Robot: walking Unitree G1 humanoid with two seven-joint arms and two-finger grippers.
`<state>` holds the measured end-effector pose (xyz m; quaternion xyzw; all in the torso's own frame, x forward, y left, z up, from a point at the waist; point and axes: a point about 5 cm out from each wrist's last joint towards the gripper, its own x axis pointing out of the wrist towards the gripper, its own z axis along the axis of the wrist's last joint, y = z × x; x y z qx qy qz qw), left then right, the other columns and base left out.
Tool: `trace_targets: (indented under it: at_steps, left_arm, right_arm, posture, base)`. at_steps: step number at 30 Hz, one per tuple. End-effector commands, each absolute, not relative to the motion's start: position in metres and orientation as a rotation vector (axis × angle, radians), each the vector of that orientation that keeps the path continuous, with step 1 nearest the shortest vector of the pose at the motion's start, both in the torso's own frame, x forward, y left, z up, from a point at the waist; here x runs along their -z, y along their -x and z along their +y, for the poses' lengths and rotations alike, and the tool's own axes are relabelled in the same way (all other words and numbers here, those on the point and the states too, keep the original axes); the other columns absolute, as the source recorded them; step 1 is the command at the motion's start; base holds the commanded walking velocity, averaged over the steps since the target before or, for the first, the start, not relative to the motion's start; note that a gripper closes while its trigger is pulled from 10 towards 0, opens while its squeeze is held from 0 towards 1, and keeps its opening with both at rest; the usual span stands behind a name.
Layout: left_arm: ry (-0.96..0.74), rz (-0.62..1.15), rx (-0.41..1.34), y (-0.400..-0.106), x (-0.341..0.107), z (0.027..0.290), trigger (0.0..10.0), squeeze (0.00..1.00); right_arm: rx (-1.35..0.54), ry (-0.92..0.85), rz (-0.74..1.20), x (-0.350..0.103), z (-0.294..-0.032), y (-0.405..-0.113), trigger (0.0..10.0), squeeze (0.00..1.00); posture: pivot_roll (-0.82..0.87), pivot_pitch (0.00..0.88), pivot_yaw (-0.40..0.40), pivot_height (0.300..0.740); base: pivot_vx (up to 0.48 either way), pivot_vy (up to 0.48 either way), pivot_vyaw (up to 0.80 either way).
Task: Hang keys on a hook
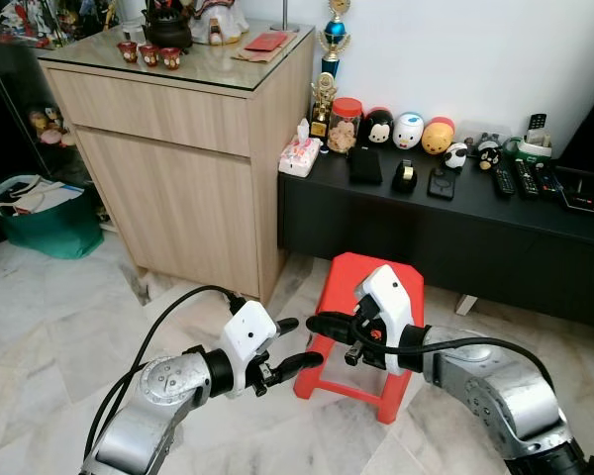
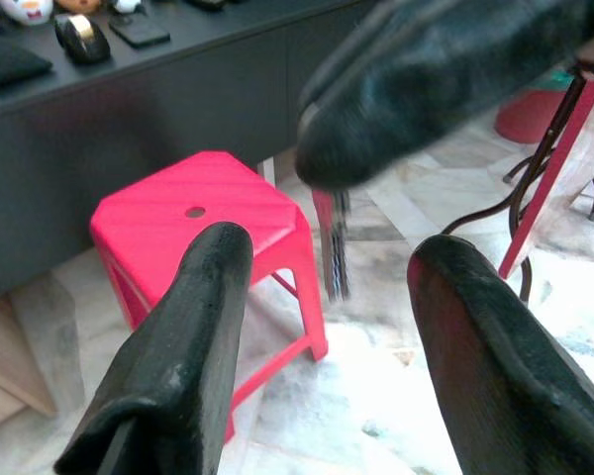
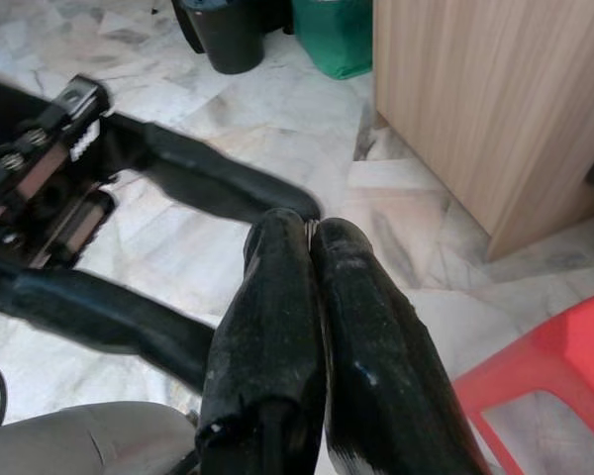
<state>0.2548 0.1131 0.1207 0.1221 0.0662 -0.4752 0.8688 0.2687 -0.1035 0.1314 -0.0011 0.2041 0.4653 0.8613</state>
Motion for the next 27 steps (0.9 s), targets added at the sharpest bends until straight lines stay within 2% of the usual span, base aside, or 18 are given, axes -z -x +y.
trace_targets:
  at_steps: [1, 17, 18, 20, 21, 22, 23, 27]
  left_arm:
    - [-0.252, 0.133, 1.018, -0.2539, -0.1238, 0.1074, 10.0, 0.0]
    - [-0.2, 0.13, 0.966, -0.2616, -0.1256, 0.1056, 10.0, 0.0]
    - [-0.197, 0.131, 0.96, -0.2618, -0.1253, 0.1058, 9.4, 0.0]
    - [-0.196, 0.132, 0.956, -0.2621, -0.125, 0.1061, 9.4, 0.0]
    - [-0.193, 0.133, 0.951, -0.2623, -0.1246, 0.1071, 3.1, 0.0]
    - [-0.19, 0.134, 0.948, -0.2625, -0.1244, 0.1077, 3.1, 0.0]
    - [-0.189, 0.135, 0.945, -0.2625, -0.1242, 0.1085, 0.0, 0.0]
    - [-0.183, 0.141, 0.94, -0.262, -0.1236, 0.1102, 0.0, 0.0]
  right_arm:
    - [-1.0, 0.0, 0.42, -0.1347, -0.1013, -0.2651, 10.0, 0.0]
    - [-1.021, 0.011, 0.416, -0.138, -0.101, -0.2638, 10.0, 0.0]
    - [-1.018, 0.014, 0.416, -0.1381, -0.1014, -0.2639, 10.0, 0.0]
    - [-1.016, 0.015, 0.415, -0.1382, -0.1015, -0.2642, 10.0, 0.0]
    - [-1.016, 0.016, 0.414, -0.1386, -0.101, -0.2644, 10.0, 0.0]
    - [-1.017, 0.017, 0.413, -0.1389, -0.1007, -0.2645, 10.0, 0.0]
    - [-1.016, 0.017, 0.412, -0.1394, -0.1002, -0.265, 10.0, 0.0]
    - [-1.011, 0.016, 0.408, -0.1403, -0.0998, -0.2661, 10.0, 0.0]
  posture:
    - [-0.01, 0.0, -0.081, 0.74]
    - [-0.02, 0.0, -0.089, 0.74]
    - [-0.02, 0.0, -0.089, 0.74]
    - [-0.02, 0.0, -0.09, 0.74]
    - [-0.02, 0.0, -0.09, 0.74]
    - [-0.02, 0.0, -0.091, 0.74]
    - [-0.02, 0.0, -0.092, 0.74]
    - [-0.02, 0.0, -0.093, 0.74]
  base:
    - [0.0, 0.0, 0.0]
    - [0.0, 0.0, 0.0]
    - [0.0, 0.0, 0.0]
    - [0.0, 0.0, 0.0]
    - [0.0, 0.0, 0.0]
    - [0.0, 0.0, 0.0]
    - [0.0, 0.0, 0.0]
    - [0.0, 0.0, 0.0]
